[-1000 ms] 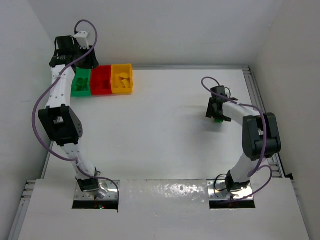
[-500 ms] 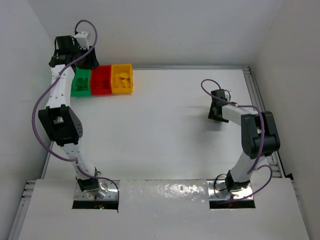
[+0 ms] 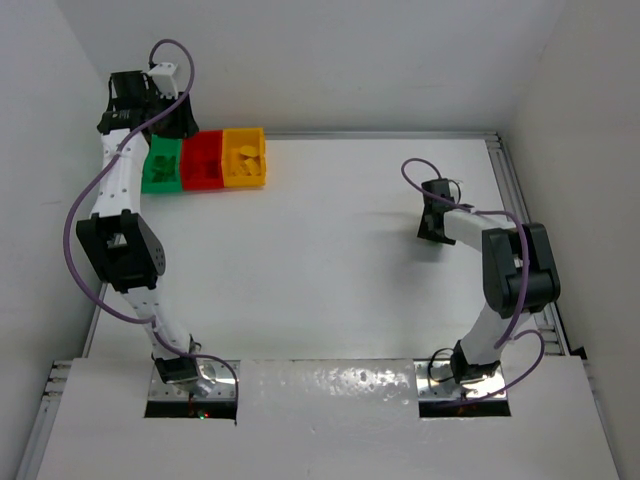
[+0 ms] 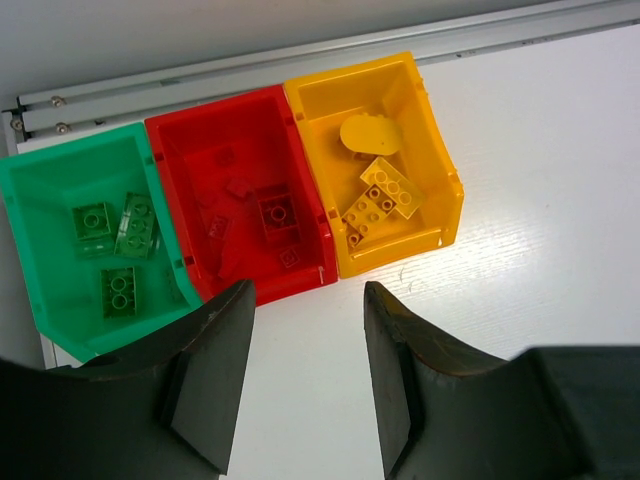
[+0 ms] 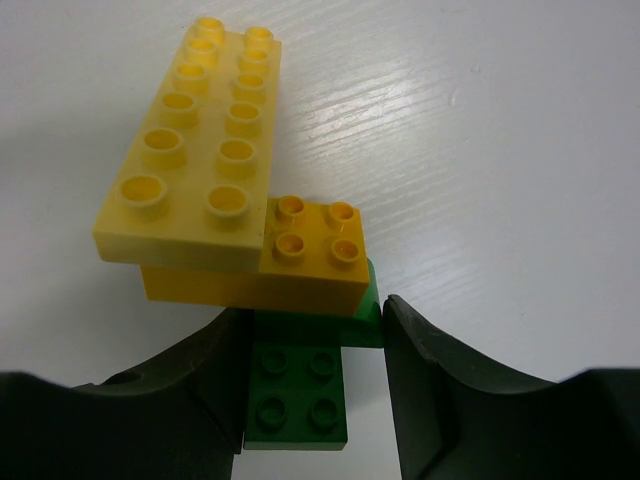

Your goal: Sort the legos into containers by color

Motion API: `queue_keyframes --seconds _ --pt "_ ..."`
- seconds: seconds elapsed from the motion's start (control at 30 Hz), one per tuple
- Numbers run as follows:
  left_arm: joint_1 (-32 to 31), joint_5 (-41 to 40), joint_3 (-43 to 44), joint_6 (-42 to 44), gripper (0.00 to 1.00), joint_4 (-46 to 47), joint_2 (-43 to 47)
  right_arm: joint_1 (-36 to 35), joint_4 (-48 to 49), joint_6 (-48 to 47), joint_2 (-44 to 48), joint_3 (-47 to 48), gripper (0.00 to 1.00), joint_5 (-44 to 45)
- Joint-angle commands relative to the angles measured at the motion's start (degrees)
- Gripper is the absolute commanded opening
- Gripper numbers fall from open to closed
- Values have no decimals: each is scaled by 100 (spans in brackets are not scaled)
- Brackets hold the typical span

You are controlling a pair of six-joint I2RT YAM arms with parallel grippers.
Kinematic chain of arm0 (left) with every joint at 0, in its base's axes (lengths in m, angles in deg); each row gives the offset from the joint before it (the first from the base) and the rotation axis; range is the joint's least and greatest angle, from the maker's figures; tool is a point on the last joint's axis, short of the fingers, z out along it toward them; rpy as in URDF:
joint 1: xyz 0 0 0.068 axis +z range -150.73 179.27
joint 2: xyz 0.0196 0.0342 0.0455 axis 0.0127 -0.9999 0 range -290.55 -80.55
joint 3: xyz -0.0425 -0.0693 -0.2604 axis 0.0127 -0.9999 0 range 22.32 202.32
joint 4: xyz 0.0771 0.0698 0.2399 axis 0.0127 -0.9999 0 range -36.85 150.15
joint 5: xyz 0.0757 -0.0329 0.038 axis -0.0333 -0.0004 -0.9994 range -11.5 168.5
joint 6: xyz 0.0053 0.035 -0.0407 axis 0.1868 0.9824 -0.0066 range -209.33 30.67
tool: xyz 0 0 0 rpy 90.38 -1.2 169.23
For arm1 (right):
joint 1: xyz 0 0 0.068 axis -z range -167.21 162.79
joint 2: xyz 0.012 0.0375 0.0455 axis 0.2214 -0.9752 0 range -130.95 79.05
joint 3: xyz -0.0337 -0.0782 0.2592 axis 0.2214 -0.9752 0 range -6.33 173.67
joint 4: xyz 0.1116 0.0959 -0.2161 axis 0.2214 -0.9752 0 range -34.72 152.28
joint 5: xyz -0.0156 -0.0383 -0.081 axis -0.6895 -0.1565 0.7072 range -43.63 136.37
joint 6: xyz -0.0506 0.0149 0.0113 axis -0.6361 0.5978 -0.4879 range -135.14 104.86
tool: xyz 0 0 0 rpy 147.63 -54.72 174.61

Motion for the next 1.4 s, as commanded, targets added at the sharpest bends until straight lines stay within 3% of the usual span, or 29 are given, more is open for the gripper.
queue_keyframes --seconds 0.0,0.2,0.33,0.53,0.63,0.87,0.97,1.07,1.1,1.13,1.2,1.27,1.37 --pt "-15 113 216 -56 46 110 344 21 28 -50 222 -23 1 12" --pt "-6 245 207 -65 46 66 353 22 98 -524 486 -102 0 -461" --pt "-68 753 180 5 47 -30 353 -92 361 -963 776 -348 0 -1312" --pt "-576 1299 189 181 54 -443 318 -1155 1213 -2141 1251 -472 0 -2032" --pt "-1330 1710 111 357 58 -951 283 -1586 2186 -2081 1286 -358 0 -2492" --pt "-1826 3013 -514 164 72 -1041 370 -2342 2971 -1694 610 626 0 -3256" --pt "-1834 3233 -514 856 72 -1338 423 -2352 3453 -1290 451 741 0 -3906" --pt "-1826 2988 -321 2935 71 -2032 493 -2352 3386 -1210 320 951 0 -4662" --pt "-1817 2892 -277 4186 71 -2200 598 -2352 3246 -1236 267 1126 0 -4811" --pt "-1791 2743 -277 4590 72 -2280 669 -2352 3079 -1402 240 1206 0 -5013" --pt "-1607 2802 -216 5075 72 -2079 740 -2352 2648 -1596 205 1347 0 -5085" --pt "-1536 2899 265 5531 72 -2453 530 -2352 2463 -1781 240 1356 0 -5103" --pt "-1536 3338 243 7206 72 -2983 572 -2352 2418 -1799 249 1356 0 -5129"
